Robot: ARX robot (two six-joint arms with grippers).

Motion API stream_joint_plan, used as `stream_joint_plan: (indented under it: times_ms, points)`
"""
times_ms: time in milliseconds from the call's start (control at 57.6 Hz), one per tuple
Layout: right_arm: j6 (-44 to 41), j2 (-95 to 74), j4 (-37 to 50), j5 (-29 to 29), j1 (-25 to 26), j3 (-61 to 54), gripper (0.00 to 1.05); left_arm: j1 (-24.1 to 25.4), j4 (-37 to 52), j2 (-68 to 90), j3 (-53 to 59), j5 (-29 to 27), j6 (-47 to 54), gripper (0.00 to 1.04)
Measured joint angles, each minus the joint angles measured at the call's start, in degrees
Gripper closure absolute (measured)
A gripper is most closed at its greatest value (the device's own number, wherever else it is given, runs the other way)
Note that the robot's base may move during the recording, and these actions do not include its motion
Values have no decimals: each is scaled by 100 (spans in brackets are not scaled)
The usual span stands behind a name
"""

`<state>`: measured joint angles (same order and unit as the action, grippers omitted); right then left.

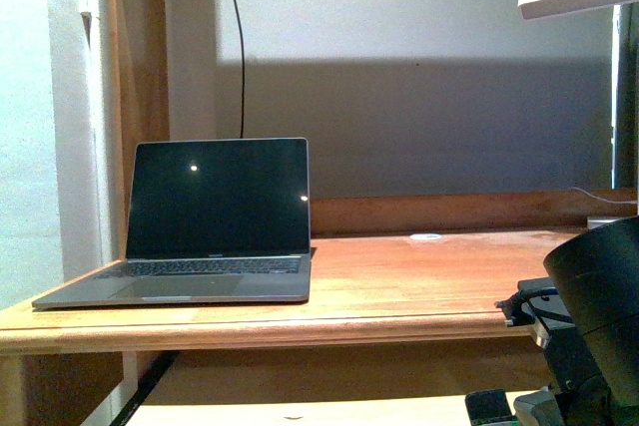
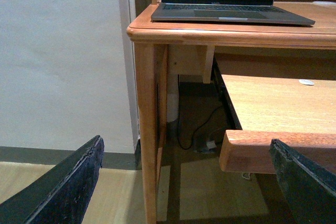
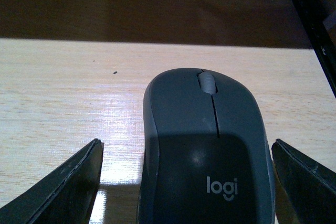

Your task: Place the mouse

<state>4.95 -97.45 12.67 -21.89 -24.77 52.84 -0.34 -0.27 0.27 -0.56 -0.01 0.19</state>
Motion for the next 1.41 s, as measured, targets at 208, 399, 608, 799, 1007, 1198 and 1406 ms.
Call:
stream_joint_plan:
  times_ms: [208, 399, 608, 799, 1007, 1198, 1406]
  points:
    - [63, -24, 90, 114, 28, 0, 43, 0, 0, 0, 0, 0, 2, 8]
    - [157, 66, 151, 243, 173, -98, 49, 0, 0, 0, 0, 0, 2, 8]
    - [186, 962, 13, 634, 577, -496, 49, 0, 0, 0, 0, -2, 2, 8]
    - [131, 1685, -136, 953, 826, -619, 49, 0, 0, 0, 0, 0, 2, 8]
    - [136, 1764, -466, 728, 544, 109, 49, 0, 0, 0, 0, 0, 2, 8]
    - [166, 876, -879, 229, -105, 1547, 49, 0, 0, 0, 0, 0, 2, 8]
    - [-31, -382, -1410, -352, -404, 3036, 49, 0, 0, 0, 0, -2, 2, 8]
